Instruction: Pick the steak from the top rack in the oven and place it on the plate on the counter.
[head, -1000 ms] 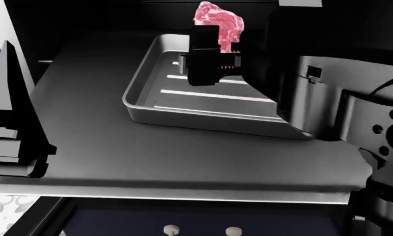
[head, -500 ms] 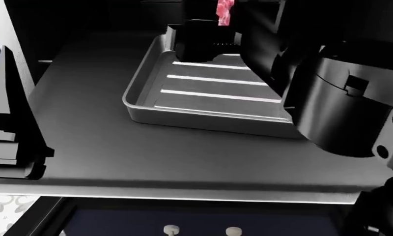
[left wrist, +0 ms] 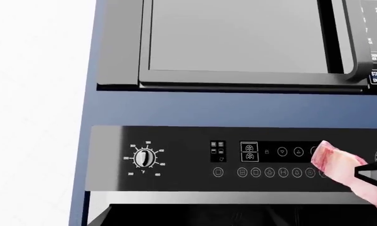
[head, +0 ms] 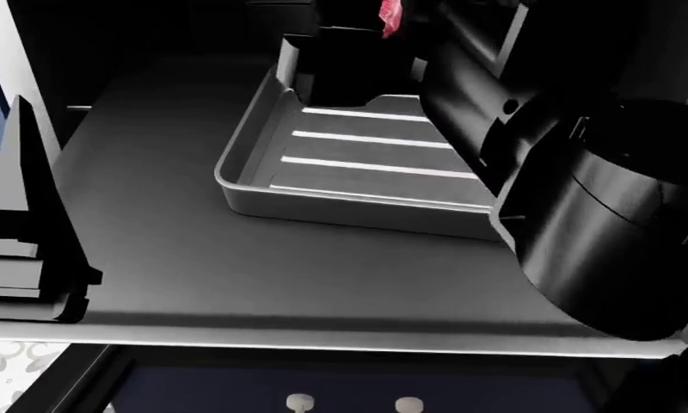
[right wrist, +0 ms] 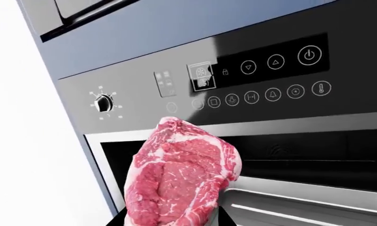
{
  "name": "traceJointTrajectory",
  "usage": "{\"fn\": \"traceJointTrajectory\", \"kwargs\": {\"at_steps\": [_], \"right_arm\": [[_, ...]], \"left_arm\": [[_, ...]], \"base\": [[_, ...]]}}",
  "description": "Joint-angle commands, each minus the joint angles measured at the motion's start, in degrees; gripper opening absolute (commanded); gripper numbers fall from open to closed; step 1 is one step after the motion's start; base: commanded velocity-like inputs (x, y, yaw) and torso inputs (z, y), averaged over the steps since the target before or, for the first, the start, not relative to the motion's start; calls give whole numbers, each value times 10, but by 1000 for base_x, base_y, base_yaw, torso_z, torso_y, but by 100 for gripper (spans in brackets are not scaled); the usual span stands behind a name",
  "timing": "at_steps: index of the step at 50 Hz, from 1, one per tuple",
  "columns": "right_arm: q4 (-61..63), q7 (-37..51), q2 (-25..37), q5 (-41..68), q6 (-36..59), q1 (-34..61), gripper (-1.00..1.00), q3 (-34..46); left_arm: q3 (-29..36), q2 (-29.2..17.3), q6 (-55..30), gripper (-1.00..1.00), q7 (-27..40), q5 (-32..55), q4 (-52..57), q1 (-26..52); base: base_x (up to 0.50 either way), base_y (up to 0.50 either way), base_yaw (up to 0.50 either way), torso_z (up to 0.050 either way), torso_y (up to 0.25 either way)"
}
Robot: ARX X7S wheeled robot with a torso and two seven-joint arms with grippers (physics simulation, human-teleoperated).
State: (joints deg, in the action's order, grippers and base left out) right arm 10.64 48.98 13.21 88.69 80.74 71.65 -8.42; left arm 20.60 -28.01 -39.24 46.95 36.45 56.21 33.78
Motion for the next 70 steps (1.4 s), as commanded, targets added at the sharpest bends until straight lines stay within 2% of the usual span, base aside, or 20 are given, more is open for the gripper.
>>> {"fn": "traceJointTrajectory", "kwargs": {"at_steps": [1,24,42,70], "right_arm": [[36,7,6,13,-10,-11,-100,0],[77,27,19,38,-30,-11,-100,10],[77,26,25,47,-40,-11,-100,26],[78,3,32,29,-61,-10,-100,48]], "left_arm": [[4,-3,4,100,3,1,-3,0],[14,-8,17,100,5,-4,-8,-3],[14,-14,28,100,9,-5,-10,-7],[23,-16,32,100,14,-1,-12,-2]], "base": [[0,0,0,0,0],[-3,-11,0,0,0],[-166,-500,0,0,1],[72,-500,0,0,0]]}}
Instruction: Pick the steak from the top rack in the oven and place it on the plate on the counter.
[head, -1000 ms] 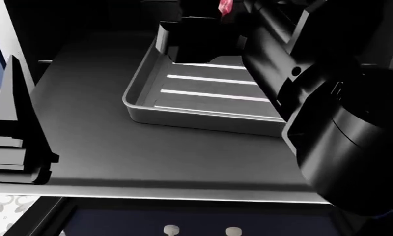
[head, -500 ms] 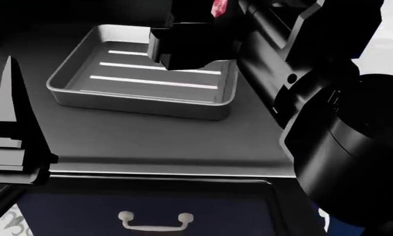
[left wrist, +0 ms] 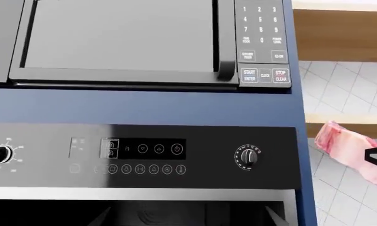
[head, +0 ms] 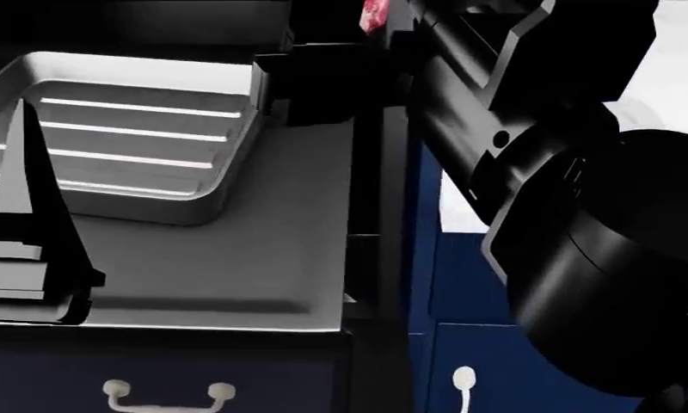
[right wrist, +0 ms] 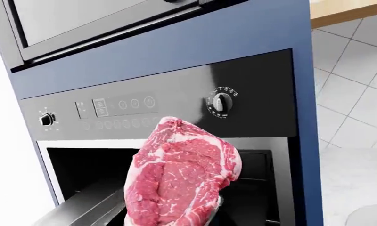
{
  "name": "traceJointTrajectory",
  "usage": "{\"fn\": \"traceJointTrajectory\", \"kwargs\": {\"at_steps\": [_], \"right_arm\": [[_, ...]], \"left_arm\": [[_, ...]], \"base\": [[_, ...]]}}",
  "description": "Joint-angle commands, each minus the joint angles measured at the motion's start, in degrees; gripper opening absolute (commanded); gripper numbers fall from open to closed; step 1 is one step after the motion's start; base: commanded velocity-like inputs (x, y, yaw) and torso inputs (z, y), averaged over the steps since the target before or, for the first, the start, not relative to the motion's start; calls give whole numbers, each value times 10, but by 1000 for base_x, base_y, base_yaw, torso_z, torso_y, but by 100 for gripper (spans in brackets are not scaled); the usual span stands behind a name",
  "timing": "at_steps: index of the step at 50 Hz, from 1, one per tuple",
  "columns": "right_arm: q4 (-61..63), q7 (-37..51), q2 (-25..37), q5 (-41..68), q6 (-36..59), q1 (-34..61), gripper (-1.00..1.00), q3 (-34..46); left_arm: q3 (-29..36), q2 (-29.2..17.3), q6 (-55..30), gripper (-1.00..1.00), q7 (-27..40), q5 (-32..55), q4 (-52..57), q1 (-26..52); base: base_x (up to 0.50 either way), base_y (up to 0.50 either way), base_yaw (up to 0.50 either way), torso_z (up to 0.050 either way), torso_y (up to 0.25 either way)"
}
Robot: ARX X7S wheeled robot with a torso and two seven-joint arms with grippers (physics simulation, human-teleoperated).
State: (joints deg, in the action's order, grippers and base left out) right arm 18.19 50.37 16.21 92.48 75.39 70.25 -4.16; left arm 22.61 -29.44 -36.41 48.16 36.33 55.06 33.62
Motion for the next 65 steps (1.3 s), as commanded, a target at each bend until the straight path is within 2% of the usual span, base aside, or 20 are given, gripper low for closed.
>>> {"fn": "traceJointTrajectory", "kwargs": {"at_steps": [1,65], "right_arm": [[2,-11,2,-8,-7,5,-100,6],[7,-17,20,3,-42,2,-100,36]], "left_arm": [[3,-1,4,100,2,0,-1,-1],[15,-13,19,100,16,6,-2,1]], "base": [[98,-500,0,0,0],[0,-500,0,0,0]]}}
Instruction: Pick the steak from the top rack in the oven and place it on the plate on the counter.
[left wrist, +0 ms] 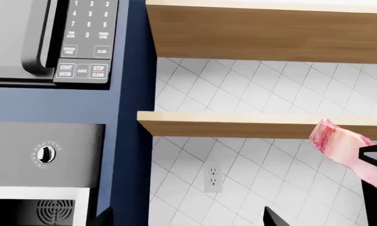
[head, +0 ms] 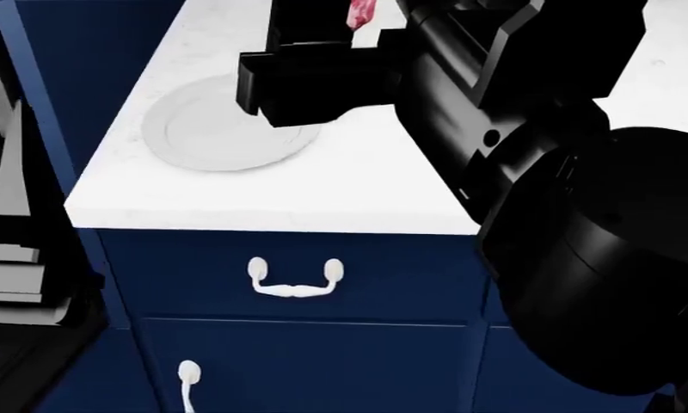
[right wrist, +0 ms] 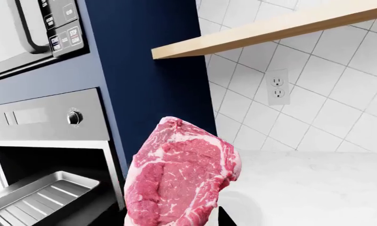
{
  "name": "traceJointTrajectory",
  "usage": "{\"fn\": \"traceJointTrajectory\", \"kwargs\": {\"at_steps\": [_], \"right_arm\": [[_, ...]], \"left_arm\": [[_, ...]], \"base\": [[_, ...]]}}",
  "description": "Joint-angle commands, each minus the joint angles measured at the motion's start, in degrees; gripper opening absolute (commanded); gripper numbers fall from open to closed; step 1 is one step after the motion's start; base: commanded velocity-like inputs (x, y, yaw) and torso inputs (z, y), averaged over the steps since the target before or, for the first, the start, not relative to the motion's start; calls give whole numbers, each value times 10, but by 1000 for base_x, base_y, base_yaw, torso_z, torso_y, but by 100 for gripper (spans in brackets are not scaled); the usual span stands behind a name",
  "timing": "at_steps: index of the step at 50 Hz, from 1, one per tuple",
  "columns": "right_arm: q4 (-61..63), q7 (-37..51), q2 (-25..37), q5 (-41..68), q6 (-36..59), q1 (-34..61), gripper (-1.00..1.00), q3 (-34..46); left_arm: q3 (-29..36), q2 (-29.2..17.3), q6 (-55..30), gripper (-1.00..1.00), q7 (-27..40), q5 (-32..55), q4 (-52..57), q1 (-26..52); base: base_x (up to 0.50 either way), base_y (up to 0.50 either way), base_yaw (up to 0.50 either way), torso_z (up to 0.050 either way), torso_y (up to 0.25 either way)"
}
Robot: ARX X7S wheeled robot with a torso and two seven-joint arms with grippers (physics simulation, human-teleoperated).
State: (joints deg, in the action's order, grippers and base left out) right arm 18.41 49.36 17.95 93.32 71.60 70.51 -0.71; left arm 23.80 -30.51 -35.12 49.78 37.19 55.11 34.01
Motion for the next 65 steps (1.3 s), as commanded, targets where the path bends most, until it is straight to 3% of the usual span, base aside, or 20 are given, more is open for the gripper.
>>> {"fn": "traceJointTrajectory", "kwargs": {"at_steps": [1,22,55,65], "right_arm": [[4,-8,3,-6,-5,0,-100,2],[9,-32,0,-32,-26,8,-100,13],[16,-43,14,-25,-36,3,-100,26],[32,-72,20,-70,-45,7,-100,38]], "left_arm": [[3,-2,5,100,1,-1,-2,-1],[5,1,9,100,8,-2,-8,10],[18,0,7,100,16,1,-6,16],[20,-2,9,100,16,3,-7,18]], "base": [[0,-500,0,0,0],[15,-120,0,0,0],[500,-92,0,0,1],[400,-168,0,0,2]]}}
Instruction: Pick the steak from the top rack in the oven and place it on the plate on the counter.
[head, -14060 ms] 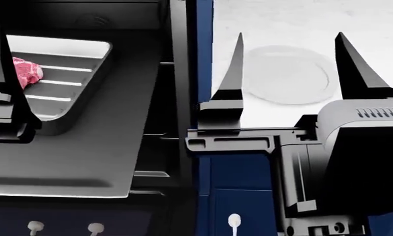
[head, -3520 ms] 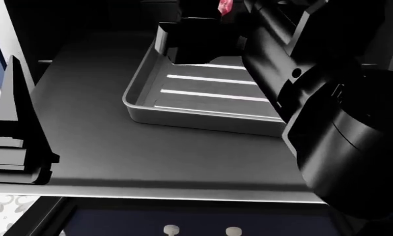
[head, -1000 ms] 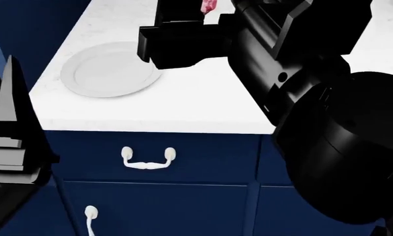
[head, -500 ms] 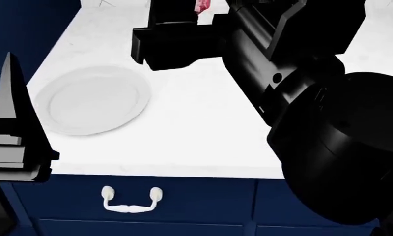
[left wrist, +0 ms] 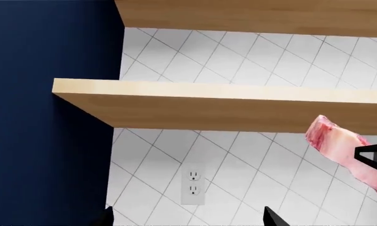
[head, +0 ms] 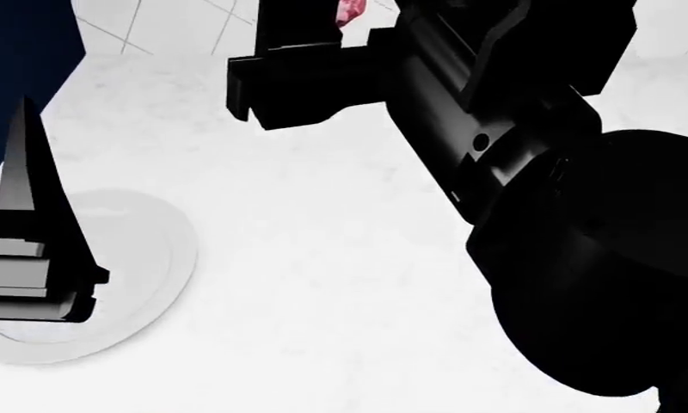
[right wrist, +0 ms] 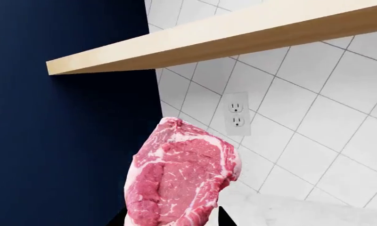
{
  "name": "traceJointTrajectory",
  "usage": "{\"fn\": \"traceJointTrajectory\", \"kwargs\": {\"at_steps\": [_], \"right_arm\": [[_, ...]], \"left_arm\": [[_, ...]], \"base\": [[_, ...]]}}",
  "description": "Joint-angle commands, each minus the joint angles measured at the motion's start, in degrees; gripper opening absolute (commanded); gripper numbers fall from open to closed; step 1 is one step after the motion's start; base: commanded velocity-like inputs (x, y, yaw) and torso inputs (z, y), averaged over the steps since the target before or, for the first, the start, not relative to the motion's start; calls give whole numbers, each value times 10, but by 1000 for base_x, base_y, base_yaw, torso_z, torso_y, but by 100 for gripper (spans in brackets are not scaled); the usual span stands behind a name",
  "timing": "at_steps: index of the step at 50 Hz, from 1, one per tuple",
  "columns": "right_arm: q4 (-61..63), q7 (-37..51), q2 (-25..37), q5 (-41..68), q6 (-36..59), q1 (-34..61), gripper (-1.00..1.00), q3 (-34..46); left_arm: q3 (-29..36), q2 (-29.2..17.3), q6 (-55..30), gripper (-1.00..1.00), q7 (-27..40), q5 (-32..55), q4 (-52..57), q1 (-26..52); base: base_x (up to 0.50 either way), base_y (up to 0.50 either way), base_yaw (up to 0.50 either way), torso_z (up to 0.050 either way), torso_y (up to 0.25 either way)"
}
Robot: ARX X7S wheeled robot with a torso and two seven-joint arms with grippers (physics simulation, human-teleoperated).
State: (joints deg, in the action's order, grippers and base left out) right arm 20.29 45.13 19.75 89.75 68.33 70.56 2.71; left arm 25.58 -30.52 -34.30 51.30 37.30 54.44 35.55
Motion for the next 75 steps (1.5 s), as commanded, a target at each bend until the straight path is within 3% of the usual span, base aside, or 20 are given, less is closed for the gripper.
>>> {"fn": "traceJointTrajectory", "kwargs": {"at_steps": [1,17,67,75], "right_arm": [[12,-29,2,-35,-13,6,-100,4],[15,-24,7,-37,-23,-8,-100,5],[24,-30,15,-29,-43,-16,-100,19],[35,-46,19,-39,-41,-16,-100,31]], "left_arm": [[2,-1,1,100,1,2,0,3],[8,-2,8,100,2,-1,-3,-2],[17,-8,11,100,11,7,-2,5],[19,-8,13,100,11,7,-4,5]], "base": [[0,0,0,0,0],[0,0,12,0,0],[26,6,500,0,1],[0,0,0,0,0]]}}
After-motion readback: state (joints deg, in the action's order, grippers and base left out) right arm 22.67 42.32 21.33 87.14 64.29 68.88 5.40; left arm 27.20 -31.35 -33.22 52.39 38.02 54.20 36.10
